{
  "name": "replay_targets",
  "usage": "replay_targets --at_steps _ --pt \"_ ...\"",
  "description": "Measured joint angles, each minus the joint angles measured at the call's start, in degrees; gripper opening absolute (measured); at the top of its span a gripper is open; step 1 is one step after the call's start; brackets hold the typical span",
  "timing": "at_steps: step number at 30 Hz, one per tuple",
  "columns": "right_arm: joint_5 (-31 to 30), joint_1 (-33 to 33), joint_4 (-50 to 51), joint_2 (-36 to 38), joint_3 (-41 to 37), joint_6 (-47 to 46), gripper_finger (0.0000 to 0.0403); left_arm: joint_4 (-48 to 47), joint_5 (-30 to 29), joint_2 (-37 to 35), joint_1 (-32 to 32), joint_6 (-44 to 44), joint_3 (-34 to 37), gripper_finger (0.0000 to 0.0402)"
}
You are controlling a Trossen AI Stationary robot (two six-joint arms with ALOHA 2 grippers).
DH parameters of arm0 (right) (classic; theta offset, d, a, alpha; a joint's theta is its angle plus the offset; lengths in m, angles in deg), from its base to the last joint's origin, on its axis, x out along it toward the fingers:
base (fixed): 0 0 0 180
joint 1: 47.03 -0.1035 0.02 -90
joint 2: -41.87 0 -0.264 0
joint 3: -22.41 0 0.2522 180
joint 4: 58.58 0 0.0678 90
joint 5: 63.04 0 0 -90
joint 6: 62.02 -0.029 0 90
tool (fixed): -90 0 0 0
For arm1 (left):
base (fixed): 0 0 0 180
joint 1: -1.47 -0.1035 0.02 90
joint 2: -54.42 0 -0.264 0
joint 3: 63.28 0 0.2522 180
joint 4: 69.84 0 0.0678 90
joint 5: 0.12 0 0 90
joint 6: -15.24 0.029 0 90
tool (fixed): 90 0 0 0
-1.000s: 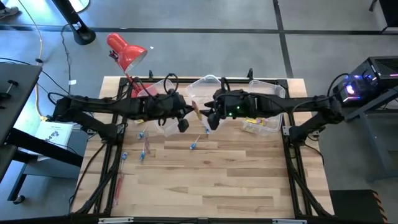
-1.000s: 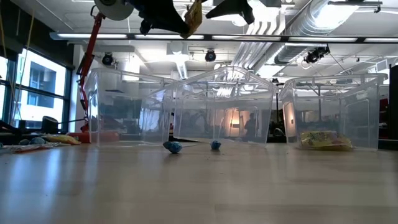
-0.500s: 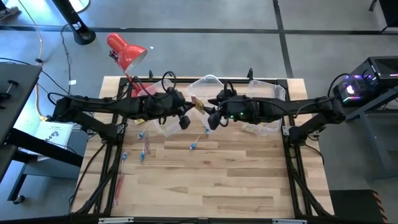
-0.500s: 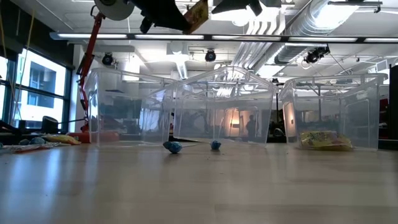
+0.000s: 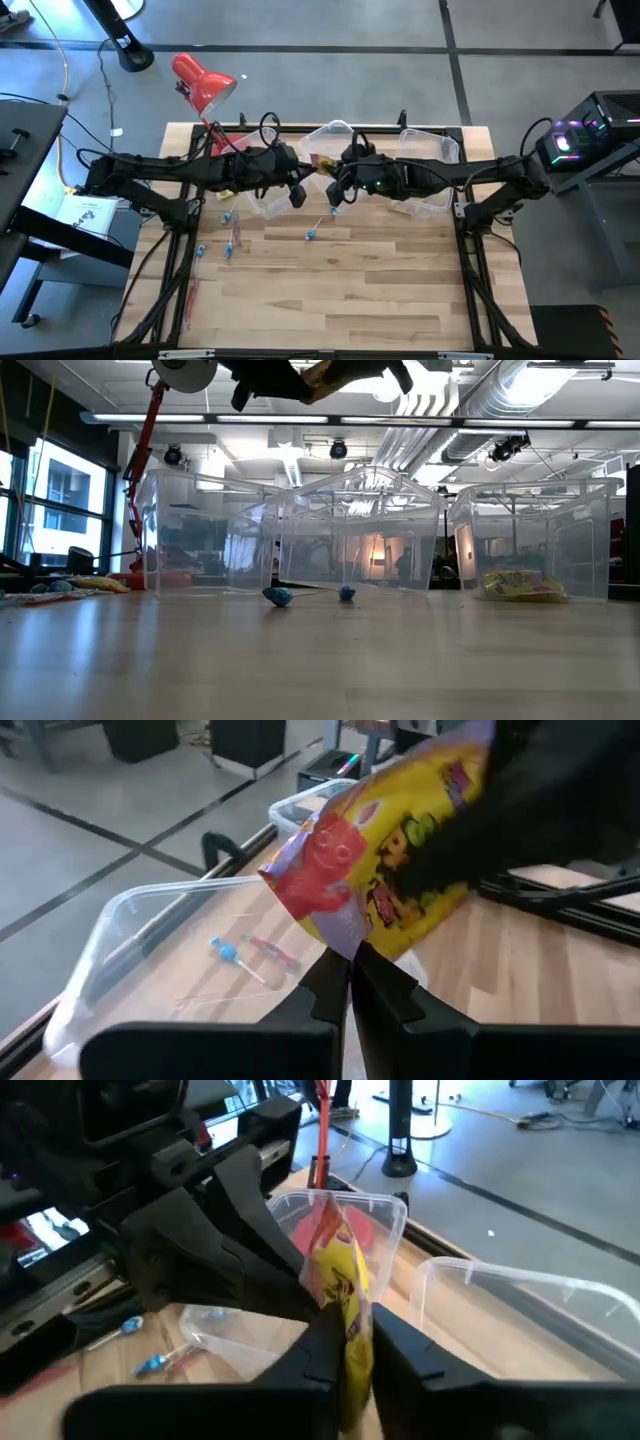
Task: Sort candy
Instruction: Put the yellow candy into the right transparent bin
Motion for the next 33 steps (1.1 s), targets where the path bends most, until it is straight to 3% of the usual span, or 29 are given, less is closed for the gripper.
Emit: replay_targets --at_steps 9,12,17,20,28,33 --pt "-7.4 1.5 15.0 7.5 0.0 -2.1 0.0007 -1.9 3.9 -2.1 0.1 0.0 0.0 0.0076" --pt "-8.8 2.3 27.3 11.1 0.0 -6.4 0.0005 -6.0 4.7 -5.1 0.1 -2.1 0.0 0.0107" --pt "-13.1 4.2 56.7 13.5 0.0 -22.2 0.0003 -14.2 5.7 -11.4 0.1 -6.7 0.6 0.0143" --pt "-13.3 4.9 65.7 14.2 -1.6 -30.0 0.0003 -14.1 5.7 -14.9 0.5 -8.3 2.8 0.0150" --pt "-8.5 7.4 61.2 17.6 -15.7 -37.3 0.0010 -7.0 7.2 -21.6 3.8 -10.7 8.4 0.0152" --pt "-2.3 9.2 53.5 19.3 -19.3 -34.9 0.0061 -7.0 6.8 -23.1 5.6 -13.6 9.9 0.0152"
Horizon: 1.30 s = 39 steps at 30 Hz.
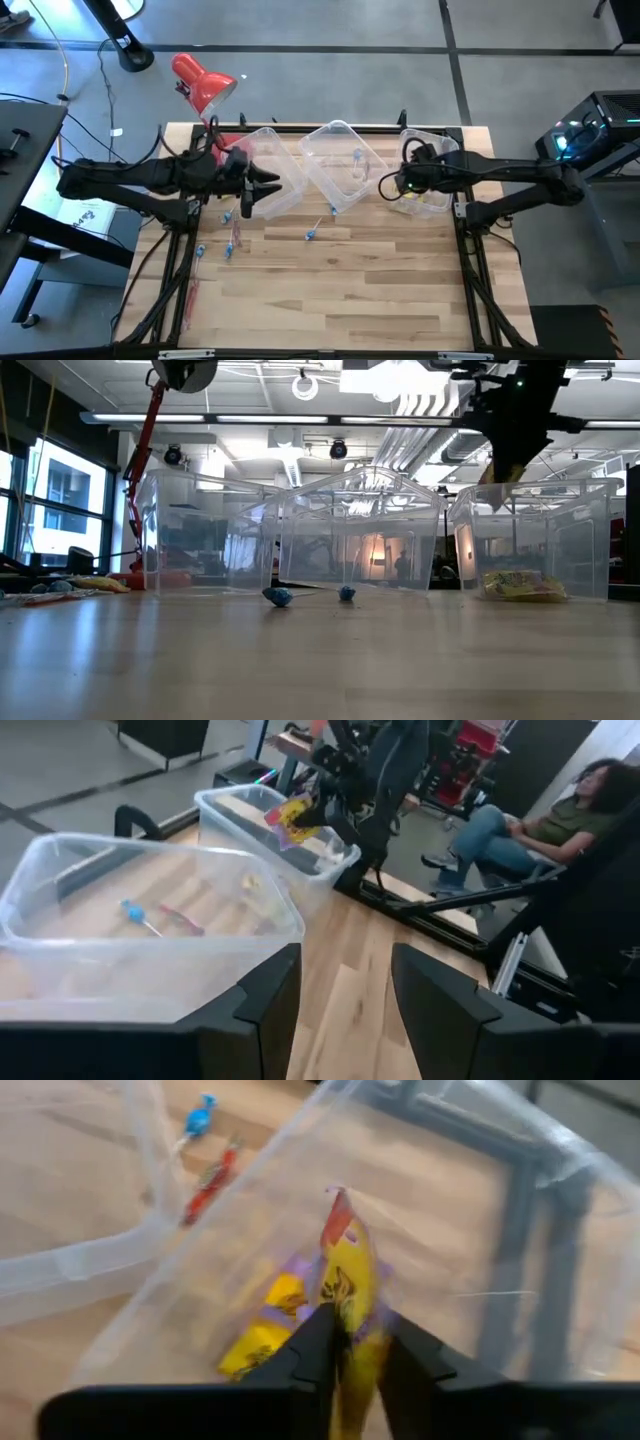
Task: Sort candy
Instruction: Put the yellow candy into the right transparent bin
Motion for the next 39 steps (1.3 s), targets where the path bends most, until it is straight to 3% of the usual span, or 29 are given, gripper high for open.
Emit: replay_targets --at_steps 8,12,14,19,24,28,33,39 --pt "1.3 3.9 0.1 0.4 -0.2 0.9 0.0199 -0.9 0.0 -0.1 2.1 -0.5 0.2 0.0152" --pt "2.5 4.6 0.0 0.4 -0.2 3.2 0.0240 -2.2 0.0 -0.5 3.0 -0.5 -0.1 0.0152" --pt "3.1 4.6 -0.8 0.4 -0.2 3.8 0.0247 -7.9 -1.0 -0.5 3.3 -1.7 -1.2 0.0150" --pt "3.8 4.5 -3.1 0.4 -0.2 3.9 0.0249 -32.4 -7.4 1.0 3.5 -15.1 -5.3 0.0125" --pt "4.2 4.5 -6.9 0.4 -0.2 4.1 0.0250 -50.3 -5.2 2.5 3.5 -24.9 -6.2 0.0104" --pt "4.2 4.5 -8.9 0.4 -0.2 5.5 0.0250 -62.3 -2.3 4.9 3.9 -27.8 -6.2 0.0102" --pt "4.2 4.5 -9.9 0.4 -0.2 5.5 0.0250 -67.3 -3.4 7.2 5.1 -25.3 -4.4 0.0102" --pt "4.2 4.5 -10.5 0.3 -0.2 5.5 0.0250 -62.7 -3.1 8.9 4.7 -22.5 0.8 0.0112"
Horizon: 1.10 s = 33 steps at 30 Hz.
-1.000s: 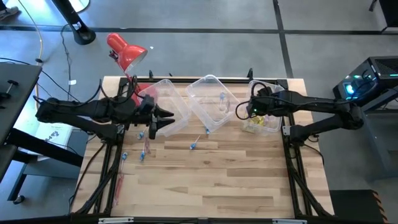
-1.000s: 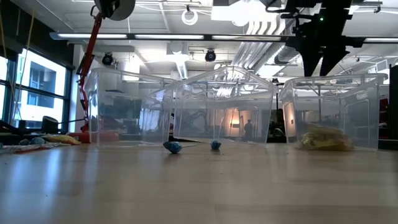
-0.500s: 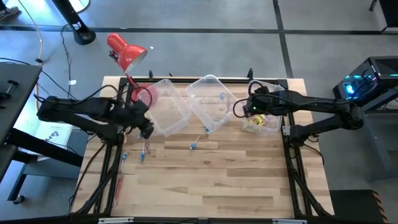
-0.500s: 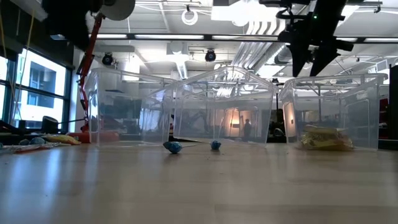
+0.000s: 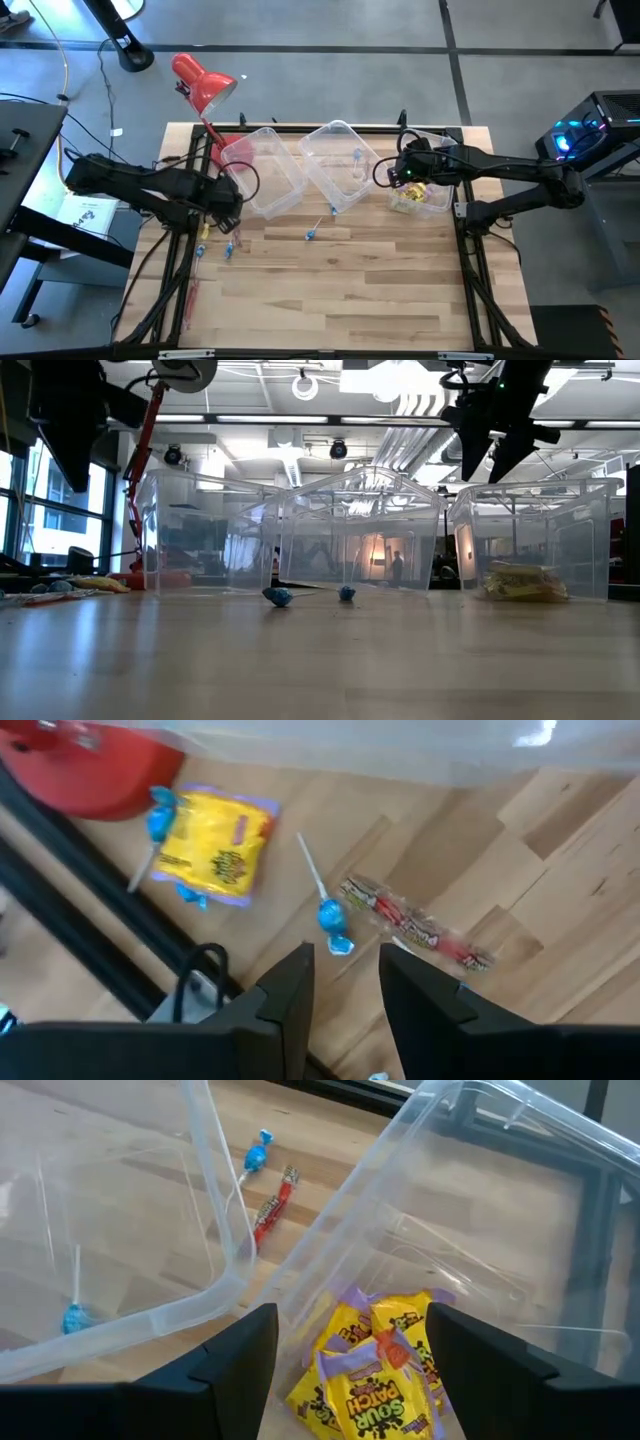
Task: Sort candy
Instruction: Put the yellow candy into the right transparent bin
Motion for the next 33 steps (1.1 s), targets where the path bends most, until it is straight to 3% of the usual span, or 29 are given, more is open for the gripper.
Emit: replay_targets --at_steps 14,20,25,33 --pt "0.0 0.0 -0.5 0.0 0.0 3.0 0.0250 0.7 3.5 5.0 -12.6 12.4 1.5 0.0191" --pt "0.3 0.0 -0.5 0.0 0.0 4.6 0.0250 0.2 3.5 6.2 -18.7 17.6 2.1 0.0200" --pt "0.5 0.0 -0.5 0.0 0.0 4.9 0.0250 3.5 4.0 5.6 -21.6 22.1 6.8 0.0200" --pt "0.5 0.0 -0.6 0.0 0.0 5.0 0.0250 9.1 6.6 5.4 -24.9 23.2 11.7 0.0200"
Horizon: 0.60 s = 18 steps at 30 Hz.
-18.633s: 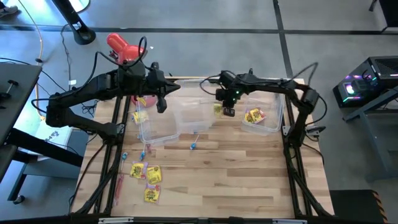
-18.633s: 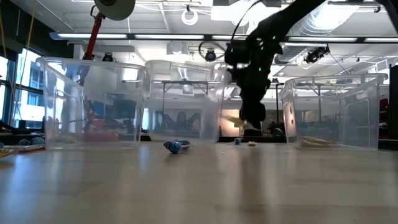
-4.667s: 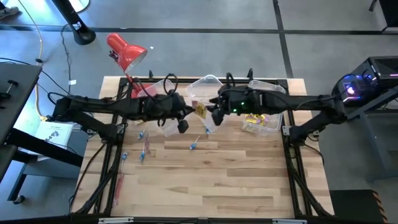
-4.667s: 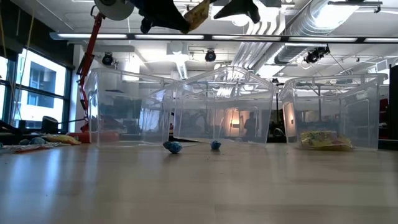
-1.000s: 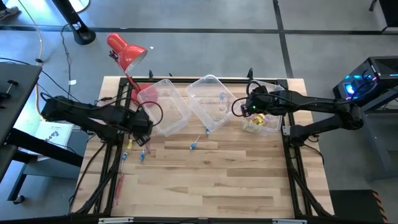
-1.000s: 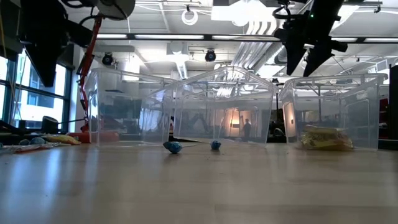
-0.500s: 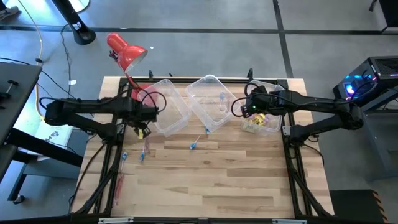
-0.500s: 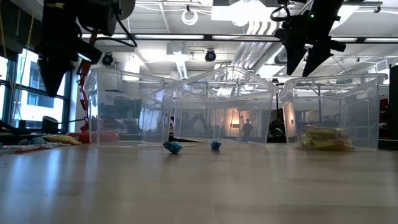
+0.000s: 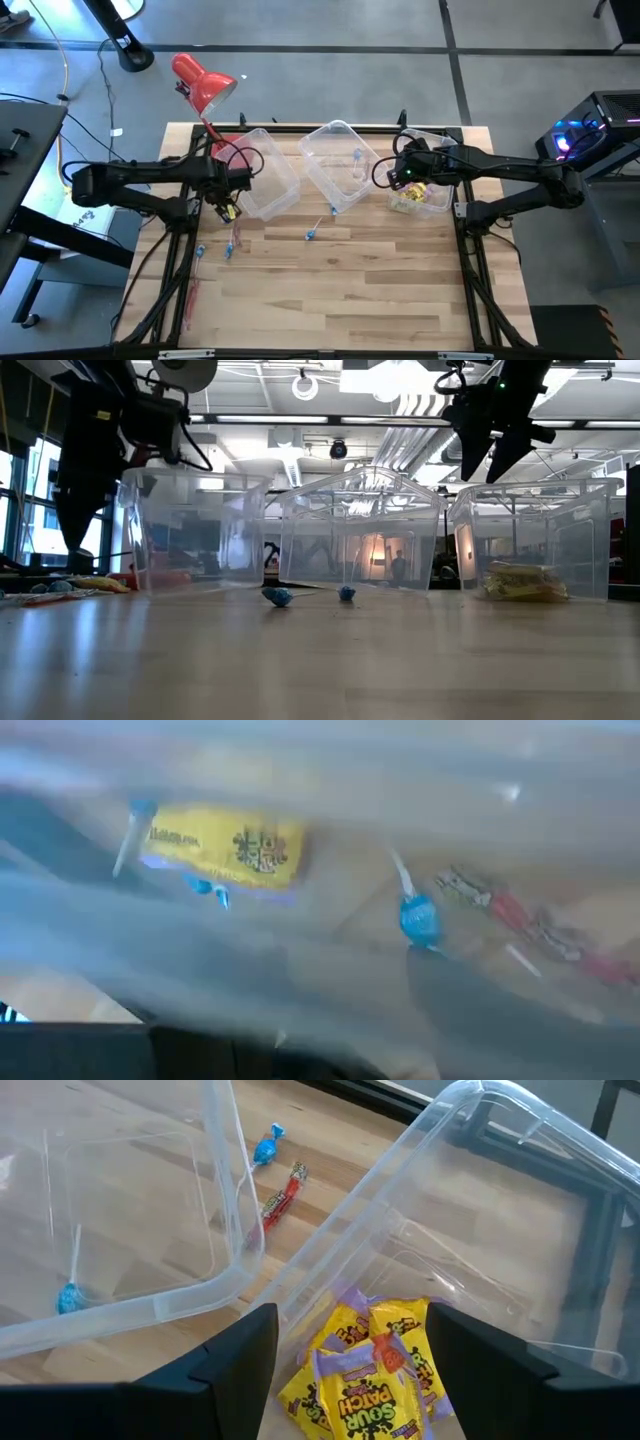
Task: Sort candy
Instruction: Put the yellow candy into the right transparent bin
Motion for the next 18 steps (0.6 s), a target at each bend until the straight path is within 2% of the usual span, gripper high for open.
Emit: replay_targets --at_steps 4,8,14,18 --pt "2.4 0.0 -3.0 0.0 0.0 0.4 0.0250 -0.2 1.2 0.0 -1.0 0.1 -0.2 0.0200" --pt "7.2 -1.4 -11.3 0.0 0.0 3.8 0.0250 -0.1 2.2 0.0 -1.1 2.1 -3.2 0.0200" --pt "14.6 -4.6 -34.7 -0.7 0.0 8.0 0.0250 0.0 0.8 -1.6 -1.1 4.8 -10.2 0.0200" --pt "18.7 -6.2 -51.3 -4.2 0.0 9.1 0.0248 0.9 -0.3 -5.0 -1.0 6.4 -13.5 0.0200"
